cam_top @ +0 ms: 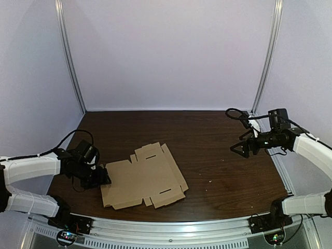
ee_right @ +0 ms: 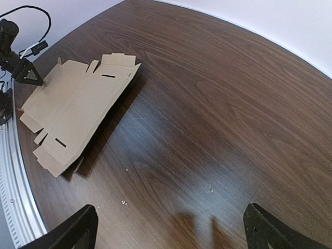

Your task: Fold the paper box

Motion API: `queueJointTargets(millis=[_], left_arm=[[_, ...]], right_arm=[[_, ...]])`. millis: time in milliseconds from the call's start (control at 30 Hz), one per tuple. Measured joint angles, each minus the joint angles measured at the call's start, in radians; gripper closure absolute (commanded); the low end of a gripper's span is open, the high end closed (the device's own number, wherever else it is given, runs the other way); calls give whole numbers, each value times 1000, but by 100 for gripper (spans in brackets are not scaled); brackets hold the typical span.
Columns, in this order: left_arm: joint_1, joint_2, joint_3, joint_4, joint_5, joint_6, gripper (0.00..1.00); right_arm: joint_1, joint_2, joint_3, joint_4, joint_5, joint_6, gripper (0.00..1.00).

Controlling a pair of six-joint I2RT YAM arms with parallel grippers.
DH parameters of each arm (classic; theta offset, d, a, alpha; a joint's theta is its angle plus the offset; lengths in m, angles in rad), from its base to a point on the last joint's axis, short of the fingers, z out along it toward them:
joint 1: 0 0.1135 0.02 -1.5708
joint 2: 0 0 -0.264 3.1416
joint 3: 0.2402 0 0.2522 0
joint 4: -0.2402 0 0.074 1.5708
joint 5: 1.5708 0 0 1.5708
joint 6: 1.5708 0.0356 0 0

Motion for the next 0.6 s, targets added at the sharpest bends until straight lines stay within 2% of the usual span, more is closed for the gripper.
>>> queueJointTargets(millis=[333,467,600], left_arm=[[-31,39,-11,44,10,0,31],[-123,93,9,89,23,5,32],[-249,212,94,116,26,17,34]], right_arm=[[25,62,9,-36,-27,-10,0],[43,91,18,-48,-26,-11,0],[61,124,33,-51,-24,-11,0]])
